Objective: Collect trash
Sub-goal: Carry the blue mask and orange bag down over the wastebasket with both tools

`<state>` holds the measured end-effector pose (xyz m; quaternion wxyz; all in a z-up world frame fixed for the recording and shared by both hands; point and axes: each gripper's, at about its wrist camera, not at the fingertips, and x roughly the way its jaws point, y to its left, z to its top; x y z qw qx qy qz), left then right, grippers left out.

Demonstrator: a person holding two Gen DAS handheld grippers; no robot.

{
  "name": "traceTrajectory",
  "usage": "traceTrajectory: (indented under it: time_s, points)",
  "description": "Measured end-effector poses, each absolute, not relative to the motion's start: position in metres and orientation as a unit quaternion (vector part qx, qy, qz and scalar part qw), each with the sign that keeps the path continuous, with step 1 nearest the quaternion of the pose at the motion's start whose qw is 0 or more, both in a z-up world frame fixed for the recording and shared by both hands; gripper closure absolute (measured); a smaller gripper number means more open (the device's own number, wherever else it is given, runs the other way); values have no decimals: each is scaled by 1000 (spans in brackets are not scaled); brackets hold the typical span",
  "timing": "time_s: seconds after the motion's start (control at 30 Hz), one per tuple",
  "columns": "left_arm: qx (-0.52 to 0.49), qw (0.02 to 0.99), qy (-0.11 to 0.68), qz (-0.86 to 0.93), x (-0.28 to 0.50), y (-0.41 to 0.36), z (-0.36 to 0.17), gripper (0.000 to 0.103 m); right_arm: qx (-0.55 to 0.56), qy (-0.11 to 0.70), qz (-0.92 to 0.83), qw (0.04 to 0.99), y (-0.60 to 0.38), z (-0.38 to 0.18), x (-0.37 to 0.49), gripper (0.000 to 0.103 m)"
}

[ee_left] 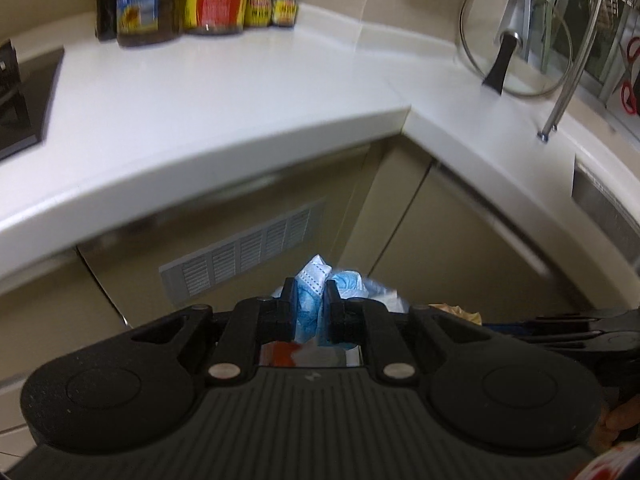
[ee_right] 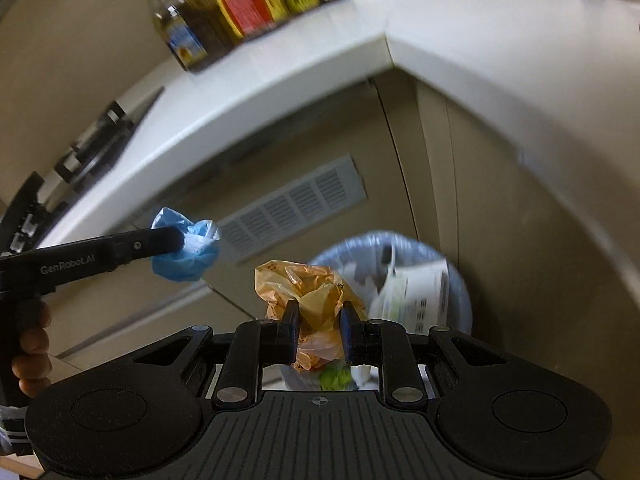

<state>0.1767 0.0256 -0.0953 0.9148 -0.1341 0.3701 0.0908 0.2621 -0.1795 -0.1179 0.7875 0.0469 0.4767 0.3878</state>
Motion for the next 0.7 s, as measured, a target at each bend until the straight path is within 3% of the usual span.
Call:
traceTrajectory:
  time_s: [0.7]
  points:
    - [-142, 885, 433, 96, 231, 40, -184, 91, 75, 497, 314, 805, -175, -170, 279, 82]
